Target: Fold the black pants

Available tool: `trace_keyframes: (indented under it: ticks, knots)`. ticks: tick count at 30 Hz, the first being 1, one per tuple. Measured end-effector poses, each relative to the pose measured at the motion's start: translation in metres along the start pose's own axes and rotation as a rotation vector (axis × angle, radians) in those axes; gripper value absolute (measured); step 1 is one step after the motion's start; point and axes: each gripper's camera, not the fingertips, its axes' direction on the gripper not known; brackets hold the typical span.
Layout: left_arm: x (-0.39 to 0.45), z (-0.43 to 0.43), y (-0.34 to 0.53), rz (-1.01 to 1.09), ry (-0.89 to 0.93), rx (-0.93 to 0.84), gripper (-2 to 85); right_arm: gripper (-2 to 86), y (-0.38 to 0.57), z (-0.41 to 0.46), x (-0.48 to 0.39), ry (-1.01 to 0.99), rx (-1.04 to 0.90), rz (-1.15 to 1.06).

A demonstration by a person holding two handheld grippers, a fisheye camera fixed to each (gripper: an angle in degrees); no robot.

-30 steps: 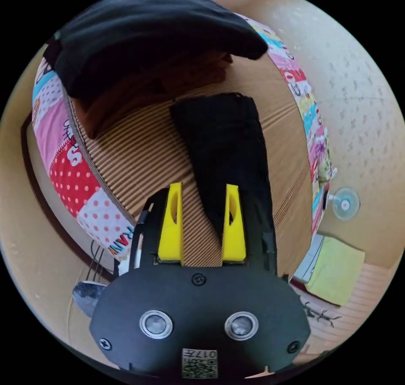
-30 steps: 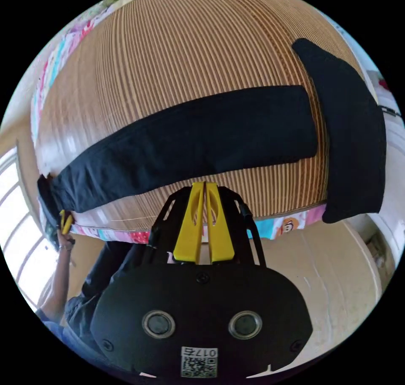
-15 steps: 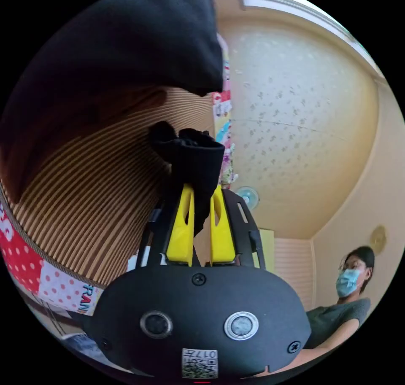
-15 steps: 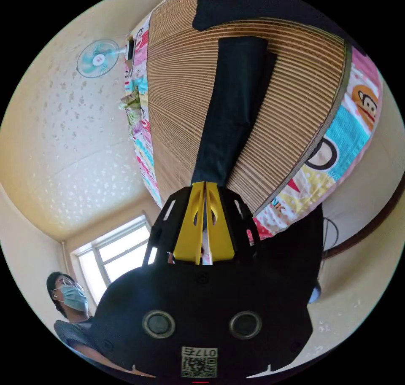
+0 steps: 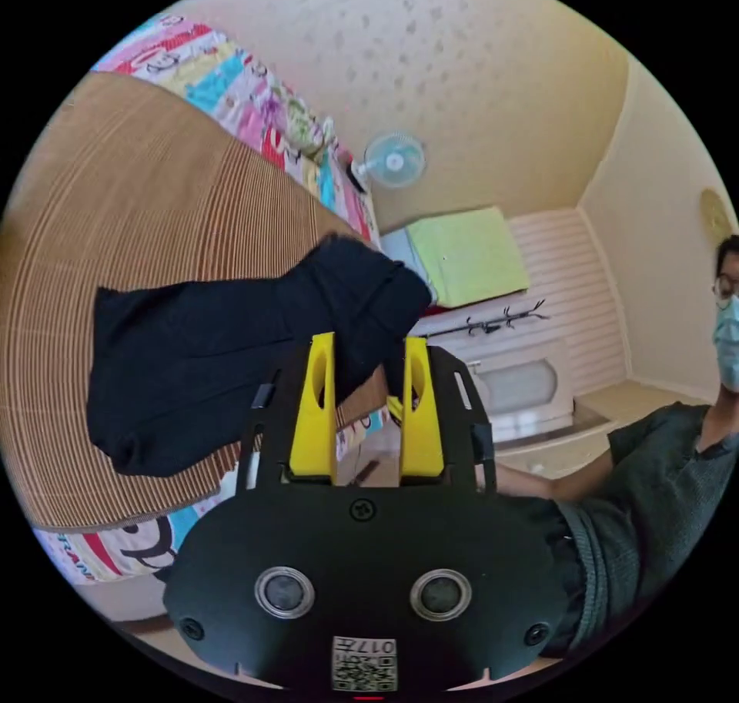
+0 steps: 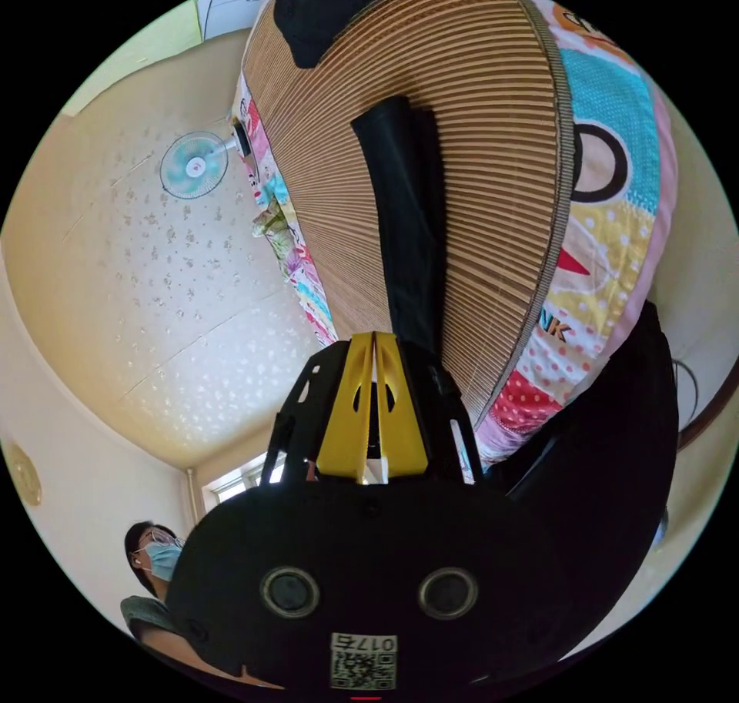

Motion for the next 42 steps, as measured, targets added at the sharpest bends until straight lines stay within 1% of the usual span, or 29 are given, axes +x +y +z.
trace_keyframes:
  ticks: [1, 3, 4, 5, 7, 8, 9, 12, 14, 15, 17, 19, 21, 24, 25, 26, 27, 28, 30, 31, 32, 34, 36, 38, 41, 42]
  knots:
    - [-0.007, 0.018, 0.003, -0.023, -0.005, -0.047, 12.4, 0.2, -0.004, -0.008, 0.004, -0.016, 0.015, 0.010]
    - [-0.022, 0.024, 0.011, -0.071, -0.054, -0.017, 12.4, 0.3, -0.010, -0.021, 0.007, -0.025, 0.035, 0.012]
    - [-0.033, 0.020, 0.015, -0.102, -0.147, 0.002, 12.6, 0.3, -0.014, -0.029, 0.008, -0.021, 0.043, 0.006]
    - [-0.047, 0.014, 0.018, -0.149, -0.287, 0.014, 13.7, 0.4, -0.017, -0.036, 0.009, -0.009, 0.041, -0.003]
    - [-0.071, 0.003, 0.022, -0.225, -0.454, 0.026, 16.5, 0.5, -0.022, -0.044, 0.009, 0.021, 0.029, -0.016]
    - [-0.090, -0.002, 0.024, -0.268, -0.506, 0.023, 17.9, 0.7, -0.025, -0.047, 0.009, 0.044, 0.017, -0.023]
    - [-0.100, -0.004, 0.024, -0.290, -0.516, 0.012, 18.0, 0.8, -0.027, -0.048, 0.010, 0.057, 0.008, -0.027]
    - [-0.149, -0.008, 0.029, -0.395, -0.508, -0.051, 18.3, 1.7, -0.036, -0.036, 0.011, 0.165, -0.108, -0.064]
    - [-0.175, -0.009, 0.033, -0.455, -0.524, -0.095, 18.3, 4.3, -0.043, -0.007, 0.009, 0.297, -0.258, -0.157]
    - [-0.180, -0.009, 0.034, -0.468, -0.519, -0.105, 18.3, 5.6, -0.045, 0.003, 0.008, 0.330, -0.306, -0.188]
    - [-0.195, -0.007, 0.037, -0.500, -0.484, -0.137, 17.7, 14.6, -0.051, 0.047, 0.012, 0.451, -0.476, -0.260]
    - [-0.200, -0.004, 0.039, -0.499, -0.462, -0.162, 16.5, 18.8, -0.057, 0.078, 0.017, 0.489, -0.561, -0.291]
    - [-0.203, -0.001, 0.040, -0.496, -0.473, -0.179, 16.2, 20.2, -0.064, 0.103, 0.025, 0.505, -0.602, -0.301]
    - [-0.210, 0.002, 0.040, -0.504, -0.470, -0.182, 16.2, 17.4, -0.074, 0.134, 0.042, 0.519, -0.642, -0.256]
    - [-0.214, 0.003, 0.039, -0.513, -0.464, -0.177, 16.2, 15.2, -0.077, 0.142, 0.046, 0.537, -0.645, -0.228]
    - [-0.218, 0.003, 0.039, -0.517, -0.460, -0.175, 16.1, 12.6, -0.080, 0.146, 0.050, 0.613, -0.636, -0.193]
    - [-0.220, 0.004, 0.038, -0.518, -0.463, -0.174, 15.9, 11.7, -0.082, 0.147, 0.050, 0.636, -0.638, -0.189]
    - [-0.225, 0.003, 0.038, -0.517, -0.469, -0.171, 15.4, 9.8, -0.087, 0.147, 0.053, 0.628, -0.662, -0.167]
    - [-0.232, 0.002, 0.038, -0.519, -0.475, -0.166, 14.4, 6.0, -0.094, 0.151, 0.059, 0.532, -0.747, -0.079]
    - [-0.238, 0.000, 0.037, -0.524, -0.470, -0.166, 14.0, 4.9, -0.093, 0.155, 0.055, 0.463, -0.812, -0.099]
    - [-0.244, -0.002, 0.036, -0.533, -0.455, -0.167, 14.0, 4.1, -0.088, 0.161, 0.043, 0.406, -0.863, -0.174]
    - [-0.255, -0.007, 0.035, -0.559, -0.416, -0.169, 14.8, 3.4, -0.075, 0.172, 0.014, 0.375, -0.914, -0.295]
    - [-0.265, -0.010, 0.033, -0.570, -0.361, -0.167, 16.7, 2.9, -0.058, 0.184, -0.019, 0.408, -0.963, -0.415]
    - [-0.272, -0.016, 0.031, -0.570, -0.352, -0.156, 18.9, 2.5, -0.033, 0.194, -0.067, 0.409, -1.009, -0.625]
    - [-0.276, -0.027, 0.028, -0.542, -0.326, -0.082, 20.5, 2.1, -0.022, 0.192, -0.107, 0.367, -1.013, -0.808]
    - [-0.277, -0.030, 0.027, -0.536, -0.323, -0.062, 20.6, 2.0, -0.024, 0.190, -0.111, 0.370, -1.006, -0.832]
